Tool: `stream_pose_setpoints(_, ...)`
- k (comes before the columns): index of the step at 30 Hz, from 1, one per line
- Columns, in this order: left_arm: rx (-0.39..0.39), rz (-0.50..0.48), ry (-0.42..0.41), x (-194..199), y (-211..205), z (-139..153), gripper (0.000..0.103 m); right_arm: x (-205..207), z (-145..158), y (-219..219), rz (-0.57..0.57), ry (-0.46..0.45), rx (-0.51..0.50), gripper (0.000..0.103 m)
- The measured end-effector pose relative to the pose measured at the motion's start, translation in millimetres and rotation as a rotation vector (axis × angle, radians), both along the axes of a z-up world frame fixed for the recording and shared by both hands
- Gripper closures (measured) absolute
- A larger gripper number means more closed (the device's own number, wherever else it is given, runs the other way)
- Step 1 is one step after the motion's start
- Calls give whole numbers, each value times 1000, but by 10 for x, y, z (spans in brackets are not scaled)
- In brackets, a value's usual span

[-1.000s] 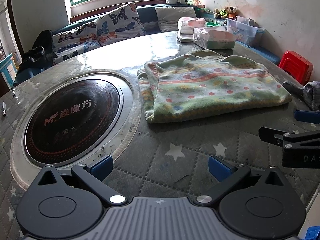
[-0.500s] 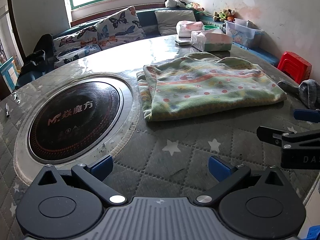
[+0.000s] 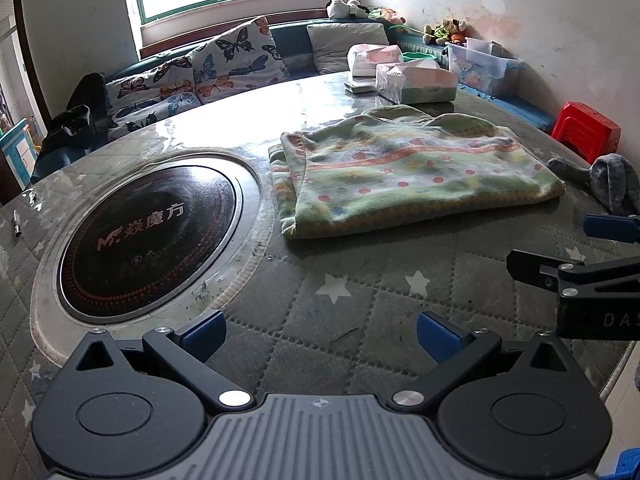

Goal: Fold clothes

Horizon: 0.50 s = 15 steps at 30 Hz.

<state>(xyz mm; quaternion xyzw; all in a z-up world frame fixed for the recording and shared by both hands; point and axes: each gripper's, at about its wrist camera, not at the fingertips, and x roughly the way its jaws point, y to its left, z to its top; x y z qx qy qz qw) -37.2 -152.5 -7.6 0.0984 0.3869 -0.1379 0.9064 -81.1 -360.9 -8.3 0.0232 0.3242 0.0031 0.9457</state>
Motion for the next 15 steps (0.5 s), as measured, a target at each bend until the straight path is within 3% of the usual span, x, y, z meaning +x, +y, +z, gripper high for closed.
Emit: stream_pose_setpoints(15,21,-16,8,97,-54,-14,0,110,-50,-48,-13,22,12,0)
